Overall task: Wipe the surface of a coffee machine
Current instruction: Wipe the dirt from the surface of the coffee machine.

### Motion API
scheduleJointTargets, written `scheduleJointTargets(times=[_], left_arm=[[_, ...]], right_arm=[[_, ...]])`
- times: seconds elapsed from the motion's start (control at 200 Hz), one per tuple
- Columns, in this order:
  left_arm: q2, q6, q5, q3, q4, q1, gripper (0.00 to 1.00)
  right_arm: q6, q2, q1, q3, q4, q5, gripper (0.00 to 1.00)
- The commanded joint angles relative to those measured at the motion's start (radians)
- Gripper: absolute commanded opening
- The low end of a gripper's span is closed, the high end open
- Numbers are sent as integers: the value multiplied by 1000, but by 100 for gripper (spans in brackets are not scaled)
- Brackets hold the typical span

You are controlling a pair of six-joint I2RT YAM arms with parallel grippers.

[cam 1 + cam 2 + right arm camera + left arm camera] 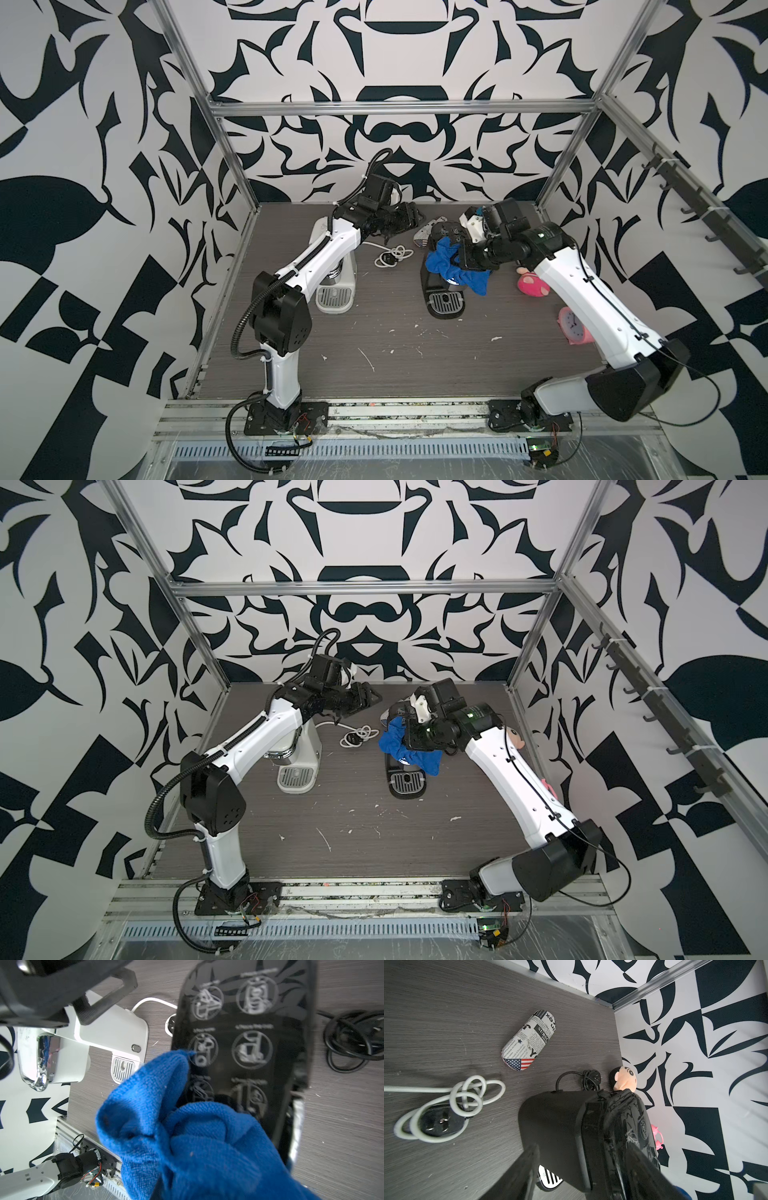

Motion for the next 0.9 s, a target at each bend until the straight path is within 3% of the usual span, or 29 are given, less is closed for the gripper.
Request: scheduleJointTargets(times=[0.0, 0.18, 0.28, 0.485, 0.715, 0.895], left_arm=[[-26, 7, -23, -4, -14, -3, 70], [-47, -2, -30, -21, -4, -3, 69], [-49, -14, -25, -25, 3, -3, 69], [-31, -50, -5, -31, 30, -8, 69], [-3, -93, 12, -13, 57, -25, 69], [20, -114, 4, 12, 56, -51, 69]], right_arm=[[-23, 109, 6, 66, -12, 25, 0], [-38, 259, -19, 212, -7, 10, 0], [-12, 273, -64, 205, 31, -49, 0], [211, 127, -202, -89, 410, -259, 0], [488, 52, -274, -338, 843, -458, 0], [557, 27, -295, -406, 942, -453, 0]])
